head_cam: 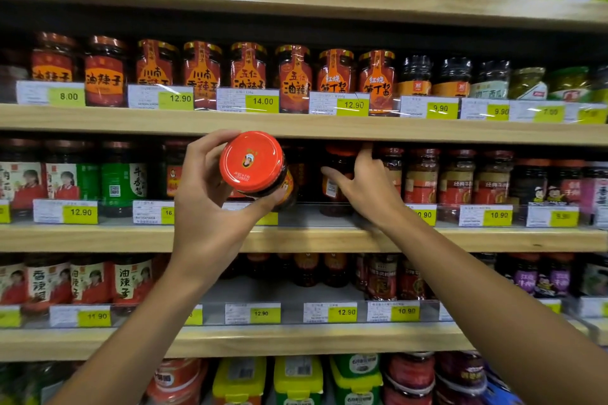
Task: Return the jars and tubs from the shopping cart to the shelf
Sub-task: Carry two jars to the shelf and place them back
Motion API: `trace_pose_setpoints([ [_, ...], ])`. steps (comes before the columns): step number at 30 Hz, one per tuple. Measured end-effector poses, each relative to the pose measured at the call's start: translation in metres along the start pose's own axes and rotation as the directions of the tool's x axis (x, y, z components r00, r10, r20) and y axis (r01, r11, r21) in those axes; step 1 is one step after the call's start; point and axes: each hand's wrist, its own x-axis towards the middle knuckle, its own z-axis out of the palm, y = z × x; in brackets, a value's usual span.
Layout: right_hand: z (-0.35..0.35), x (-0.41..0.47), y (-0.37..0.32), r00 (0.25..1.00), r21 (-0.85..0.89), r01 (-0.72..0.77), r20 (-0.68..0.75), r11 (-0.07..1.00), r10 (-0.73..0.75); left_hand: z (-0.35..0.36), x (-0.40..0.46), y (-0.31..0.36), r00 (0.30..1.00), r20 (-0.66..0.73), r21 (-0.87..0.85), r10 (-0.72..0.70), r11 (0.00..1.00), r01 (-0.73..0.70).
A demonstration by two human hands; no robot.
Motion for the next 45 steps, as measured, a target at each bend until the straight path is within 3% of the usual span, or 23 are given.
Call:
trace_pose_setpoints([
  [10, -0.006, 0.015, -0.004, 0.977, 0.021, -0.023, 0.214, 1.000, 0.018, 0.015, 0.018, -0.024, 0.999, -0.007, 0.160, 0.038, 0.986, -0.036],
  [16, -0.004, 0.003, 0.003, 0.979, 0.056, -0.010, 0.203, 0.998, -0.001, 0.028, 0.020, -0.040, 0.999, -0.043, 0.226, 0.031, 0.974, -0.021],
  [26, -0.014, -0.033, 0.010, 0.977, 0.096, 0.131, 0.159, 0.987, -0.145, 0.042, 0.019, -0.068, 1.000, 0.021, 0.291, -0.021, 0.957, 0.014],
  [32, -0.028, -0.047, 0.011, 0.971, 0.086, 0.141, 0.180, 0.986, -0.155, 0.046, 0.022, -0.083, 0.992, 0.063, 0.337, -0.107, 0.938, 0.080],
  [45, -0.033, -0.052, 0.019, 0.970, 0.096, 0.139, 0.185, 0.986, -0.155, 0.062, 0.054, -0.082, 0.961, 0.033, 0.559, -0.273, 0.802, 0.209],
])
